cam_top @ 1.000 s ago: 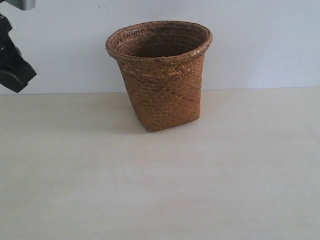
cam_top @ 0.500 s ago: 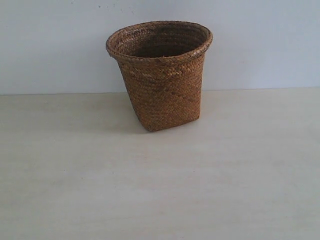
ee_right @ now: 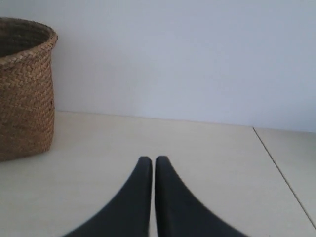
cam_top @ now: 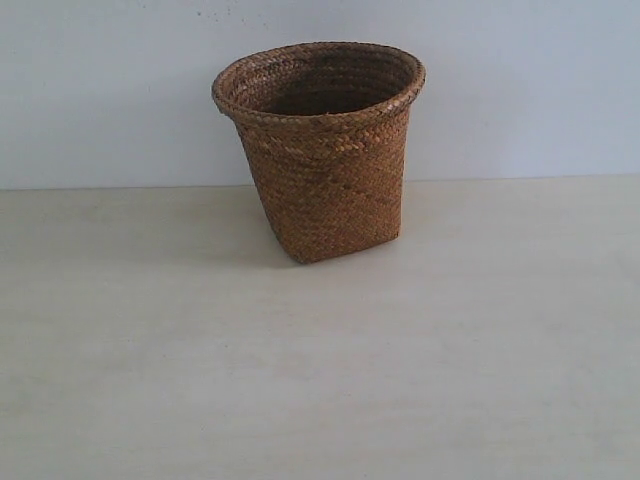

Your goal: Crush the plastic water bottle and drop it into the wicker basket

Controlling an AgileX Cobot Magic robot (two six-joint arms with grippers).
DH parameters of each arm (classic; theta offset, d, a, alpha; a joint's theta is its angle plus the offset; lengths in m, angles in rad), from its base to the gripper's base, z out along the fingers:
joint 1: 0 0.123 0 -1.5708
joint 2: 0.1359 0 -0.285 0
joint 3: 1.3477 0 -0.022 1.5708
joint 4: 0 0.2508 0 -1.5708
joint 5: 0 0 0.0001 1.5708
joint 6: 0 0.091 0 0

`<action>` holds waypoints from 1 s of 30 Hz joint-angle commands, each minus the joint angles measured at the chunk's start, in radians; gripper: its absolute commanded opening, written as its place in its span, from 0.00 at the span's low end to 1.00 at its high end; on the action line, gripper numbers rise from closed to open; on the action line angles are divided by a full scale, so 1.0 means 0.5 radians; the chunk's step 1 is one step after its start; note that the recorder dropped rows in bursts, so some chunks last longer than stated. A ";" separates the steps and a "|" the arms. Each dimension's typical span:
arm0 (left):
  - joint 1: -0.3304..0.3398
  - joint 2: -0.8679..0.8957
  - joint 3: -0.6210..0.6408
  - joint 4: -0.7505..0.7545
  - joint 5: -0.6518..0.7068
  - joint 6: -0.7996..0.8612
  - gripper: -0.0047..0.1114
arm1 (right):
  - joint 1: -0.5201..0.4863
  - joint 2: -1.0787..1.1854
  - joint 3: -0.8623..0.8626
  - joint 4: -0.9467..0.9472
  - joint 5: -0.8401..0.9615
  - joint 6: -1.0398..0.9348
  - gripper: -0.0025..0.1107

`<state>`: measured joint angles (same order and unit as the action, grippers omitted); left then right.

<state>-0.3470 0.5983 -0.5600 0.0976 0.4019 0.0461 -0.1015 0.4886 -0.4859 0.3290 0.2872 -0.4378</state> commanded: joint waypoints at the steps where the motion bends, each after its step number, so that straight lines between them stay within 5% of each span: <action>1: -0.002 -0.196 0.138 -0.024 -0.119 -0.223 0.08 | -0.013 -0.211 0.115 0.218 -0.090 -0.109 0.02; 15: -0.002 -0.660 0.438 -0.147 -0.302 -0.308 0.08 | -0.013 -0.919 0.157 0.222 0.173 -0.181 0.02; 30: -0.002 -0.666 0.576 -0.167 -0.460 -0.301 0.08 | -0.013 -0.963 0.532 0.274 0.112 -0.084 0.02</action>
<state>-0.3470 0.2718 -0.2761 0.0225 0.1821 -0.0954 -0.1015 0.0087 -0.2331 0.4598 0.3293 -0.4998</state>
